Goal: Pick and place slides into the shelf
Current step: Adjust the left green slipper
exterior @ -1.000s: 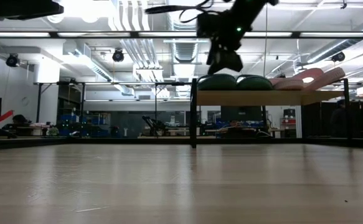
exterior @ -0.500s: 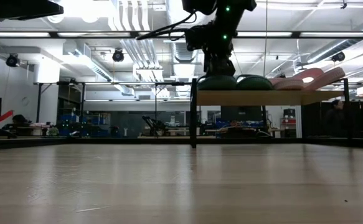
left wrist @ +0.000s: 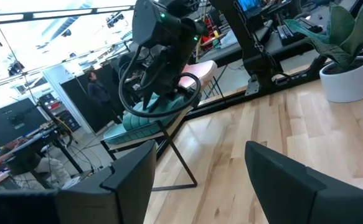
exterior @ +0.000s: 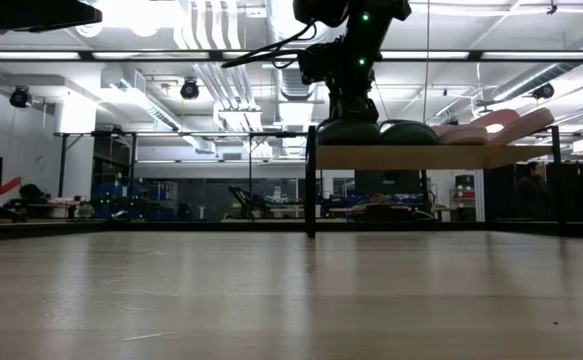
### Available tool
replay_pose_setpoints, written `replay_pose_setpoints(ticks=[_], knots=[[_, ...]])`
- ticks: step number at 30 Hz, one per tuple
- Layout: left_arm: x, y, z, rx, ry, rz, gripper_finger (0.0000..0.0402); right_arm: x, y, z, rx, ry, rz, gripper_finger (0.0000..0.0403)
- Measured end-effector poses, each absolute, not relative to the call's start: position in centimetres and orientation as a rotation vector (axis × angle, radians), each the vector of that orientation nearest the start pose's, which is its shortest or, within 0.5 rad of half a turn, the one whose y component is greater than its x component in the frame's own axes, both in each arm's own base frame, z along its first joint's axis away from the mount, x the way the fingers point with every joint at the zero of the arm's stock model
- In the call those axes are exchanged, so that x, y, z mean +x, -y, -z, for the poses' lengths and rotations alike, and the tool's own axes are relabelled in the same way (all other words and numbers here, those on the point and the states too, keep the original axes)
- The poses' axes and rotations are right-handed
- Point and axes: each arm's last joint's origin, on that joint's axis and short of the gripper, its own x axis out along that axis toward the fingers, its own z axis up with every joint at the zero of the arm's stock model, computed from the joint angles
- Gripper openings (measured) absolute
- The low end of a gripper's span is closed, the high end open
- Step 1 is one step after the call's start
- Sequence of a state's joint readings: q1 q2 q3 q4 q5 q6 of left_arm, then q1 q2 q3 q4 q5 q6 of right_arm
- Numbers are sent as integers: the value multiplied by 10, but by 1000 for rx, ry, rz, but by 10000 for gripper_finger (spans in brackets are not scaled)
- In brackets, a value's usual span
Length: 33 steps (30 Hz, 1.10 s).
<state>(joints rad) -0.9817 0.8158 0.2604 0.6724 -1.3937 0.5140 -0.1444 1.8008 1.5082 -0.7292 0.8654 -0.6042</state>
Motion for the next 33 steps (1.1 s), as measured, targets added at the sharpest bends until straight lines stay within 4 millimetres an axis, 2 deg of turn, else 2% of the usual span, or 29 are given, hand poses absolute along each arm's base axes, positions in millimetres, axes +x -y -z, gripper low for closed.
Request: replay_pose_setpoints(ticks=[3, 5, 17, 33], knots=[[108, 110, -226, 398, -62, -412, 231, 370, 76, -273, -884, -1265, 598, 22], [108, 110, -226, 397, -62, -412, 231, 370, 76, -273, -889, -1269, 595, 15], [108, 110, -226, 419, -67, -411, 231, 372, 77, -277, -947, -1262, 621, 12], [108, 110, -226, 420, -67, -411, 231, 363, 70, -301, -948, -1169, 612, 11]])
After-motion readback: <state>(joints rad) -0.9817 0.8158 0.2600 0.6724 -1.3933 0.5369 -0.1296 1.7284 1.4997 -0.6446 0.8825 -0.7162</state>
